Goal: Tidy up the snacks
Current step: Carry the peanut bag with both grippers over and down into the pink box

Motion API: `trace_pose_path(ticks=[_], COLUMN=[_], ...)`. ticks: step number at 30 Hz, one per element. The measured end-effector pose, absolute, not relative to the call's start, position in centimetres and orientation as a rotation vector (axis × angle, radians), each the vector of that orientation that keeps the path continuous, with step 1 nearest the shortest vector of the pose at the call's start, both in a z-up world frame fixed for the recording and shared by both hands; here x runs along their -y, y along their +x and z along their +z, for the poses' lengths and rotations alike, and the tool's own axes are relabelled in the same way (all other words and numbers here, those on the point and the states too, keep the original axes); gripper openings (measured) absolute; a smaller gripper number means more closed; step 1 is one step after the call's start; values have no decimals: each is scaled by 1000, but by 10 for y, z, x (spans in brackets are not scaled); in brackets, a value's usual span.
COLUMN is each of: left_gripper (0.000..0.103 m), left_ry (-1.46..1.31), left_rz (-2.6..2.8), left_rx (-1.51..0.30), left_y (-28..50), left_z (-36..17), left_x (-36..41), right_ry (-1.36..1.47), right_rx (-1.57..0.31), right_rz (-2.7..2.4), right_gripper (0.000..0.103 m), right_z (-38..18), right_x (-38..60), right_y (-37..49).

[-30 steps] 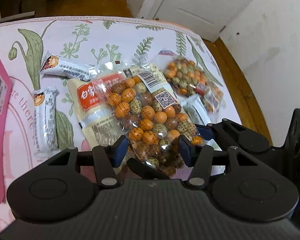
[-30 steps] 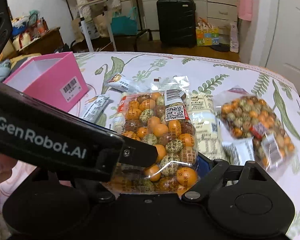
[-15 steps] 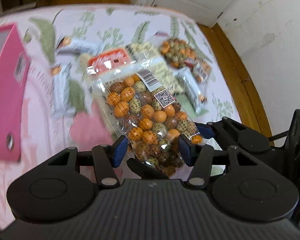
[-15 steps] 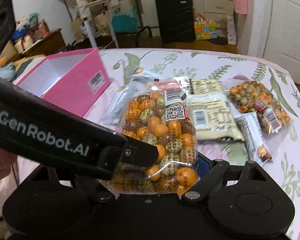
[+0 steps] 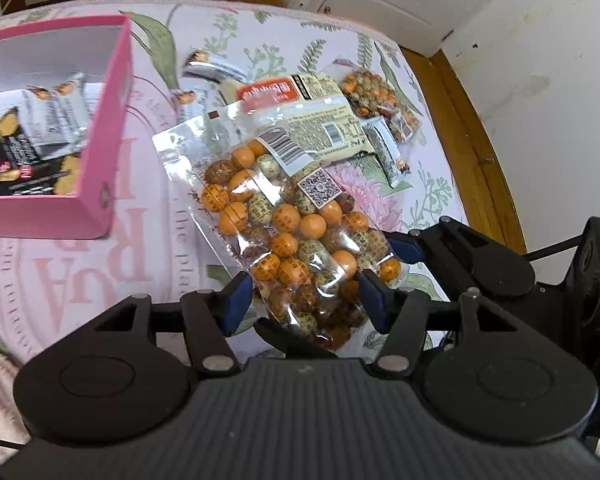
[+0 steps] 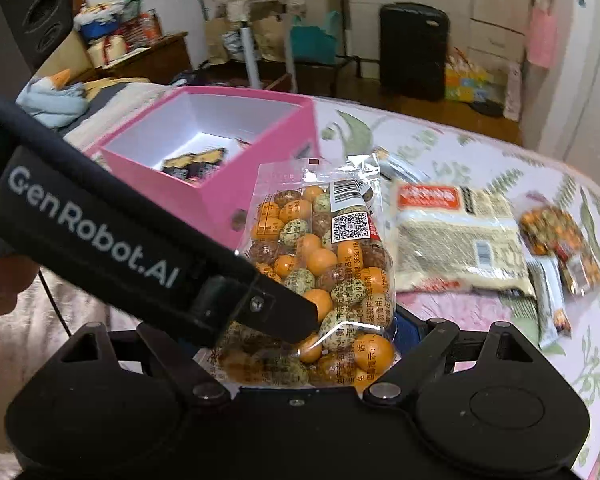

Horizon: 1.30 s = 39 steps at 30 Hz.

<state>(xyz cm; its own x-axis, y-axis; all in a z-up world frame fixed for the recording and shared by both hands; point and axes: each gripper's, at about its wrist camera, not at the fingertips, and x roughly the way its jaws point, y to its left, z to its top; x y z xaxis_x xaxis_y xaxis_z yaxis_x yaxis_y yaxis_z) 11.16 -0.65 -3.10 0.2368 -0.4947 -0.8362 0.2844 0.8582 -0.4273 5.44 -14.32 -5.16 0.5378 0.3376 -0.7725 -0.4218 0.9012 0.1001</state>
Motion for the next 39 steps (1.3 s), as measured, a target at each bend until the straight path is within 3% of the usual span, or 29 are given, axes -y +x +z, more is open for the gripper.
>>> trace_pose_path(ticks=[19, 30, 39], left_gripper=[58, 58, 57], left_ry=[-332, -530, -613], left_rz=[-342, -169, -112], left_rx=[-1074, -1098, -1201], left_y=[139, 223, 261], left_z=[16, -40, -99], left_x=[-130, -202, -213], right_ry=[-237, -436, -463], right_rx=[-831, -799, -910], right_rz=[622, 823, 914], right_gripper=[92, 92, 92], right_z=[-2, -41, -83], right_x=[26, -40, -60], right_y=[114, 208, 259])
